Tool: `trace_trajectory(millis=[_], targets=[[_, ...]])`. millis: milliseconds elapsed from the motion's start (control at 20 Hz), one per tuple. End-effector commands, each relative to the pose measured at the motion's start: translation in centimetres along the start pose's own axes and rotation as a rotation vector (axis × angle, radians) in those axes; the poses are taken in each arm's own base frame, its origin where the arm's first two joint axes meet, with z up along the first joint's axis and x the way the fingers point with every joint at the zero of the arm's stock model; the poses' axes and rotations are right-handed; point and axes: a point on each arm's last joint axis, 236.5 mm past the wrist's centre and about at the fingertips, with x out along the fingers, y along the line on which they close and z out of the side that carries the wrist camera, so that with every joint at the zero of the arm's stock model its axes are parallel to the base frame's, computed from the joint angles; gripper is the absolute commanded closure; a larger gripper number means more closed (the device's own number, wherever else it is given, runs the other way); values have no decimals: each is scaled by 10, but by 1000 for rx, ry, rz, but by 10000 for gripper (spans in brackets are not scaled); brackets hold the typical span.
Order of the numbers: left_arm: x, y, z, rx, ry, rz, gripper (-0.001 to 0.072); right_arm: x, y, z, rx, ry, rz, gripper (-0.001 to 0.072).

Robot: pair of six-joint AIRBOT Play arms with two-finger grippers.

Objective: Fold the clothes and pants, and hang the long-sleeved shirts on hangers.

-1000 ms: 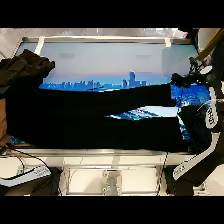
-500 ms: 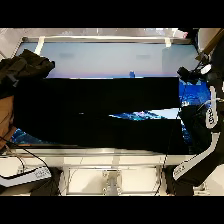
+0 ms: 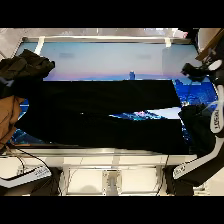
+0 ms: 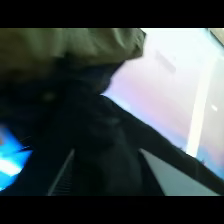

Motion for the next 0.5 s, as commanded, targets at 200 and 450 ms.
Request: trace_trajectory(millis=[200,450], targets=[[-145,141,-123,-226,146,450,285,-138,-16,-89,-155,171,-32,281],[-112,165,-193,-495,163,413,189,-169,-5,-150,-156,147,-11,280]])
